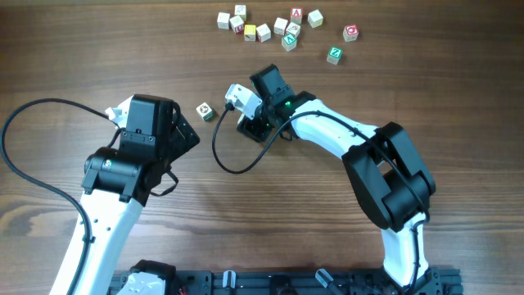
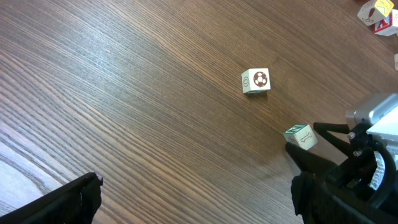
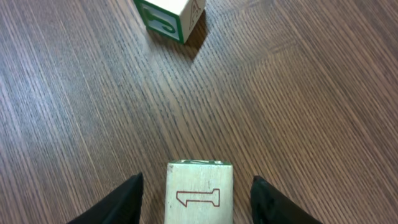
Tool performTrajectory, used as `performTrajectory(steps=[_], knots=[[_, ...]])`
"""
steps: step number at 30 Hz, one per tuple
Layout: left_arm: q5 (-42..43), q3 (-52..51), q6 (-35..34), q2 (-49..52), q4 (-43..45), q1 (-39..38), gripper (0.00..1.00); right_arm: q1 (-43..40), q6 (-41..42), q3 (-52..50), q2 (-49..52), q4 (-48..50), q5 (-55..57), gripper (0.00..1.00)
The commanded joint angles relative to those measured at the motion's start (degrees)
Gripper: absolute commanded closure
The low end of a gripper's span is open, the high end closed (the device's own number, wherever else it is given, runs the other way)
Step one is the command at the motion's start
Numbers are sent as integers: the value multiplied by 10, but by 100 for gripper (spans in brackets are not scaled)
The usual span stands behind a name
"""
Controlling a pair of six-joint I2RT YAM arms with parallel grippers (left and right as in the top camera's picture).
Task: Form a circle
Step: 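Carry the red-edged block beside the soccer-ball block with the right gripper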
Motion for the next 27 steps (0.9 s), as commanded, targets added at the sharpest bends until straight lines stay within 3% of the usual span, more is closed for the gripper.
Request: performTrajectory(steps=[1,4,7,10,15,19,20,22,23,27], knots=[[-11,0,9,3,0,2,0,-2,29,-3,3,3,13,30],[-12,0,9,3,0,2,0,-1,64,-2,-18,3,27,24],[-11,0,9,3,0,2,0,-1,102,-2,-66,7,30,1],[-12,0,9,3,0,2,0,-1,167,-2,-131,12,75,0],[-11,0,9,3,0,2,0,-4,449,-2,-194,-9,143,0],[-11,0,9,3,0,2,0,-4,538,-5,-184,-31,126,1],[-11,0,9,3,0,2,0,-4,548,-5,-181,-30,126,10],[-11,0,9,3,0,2,0,-4,547,-5,-171,-31,128,43],[-11,0,9,3,0,2,0,-4,555,-5,-163,-36,128,47],[-12,0,9,3,0,2,0,-4,704,-5,-115,-58,130,46]])
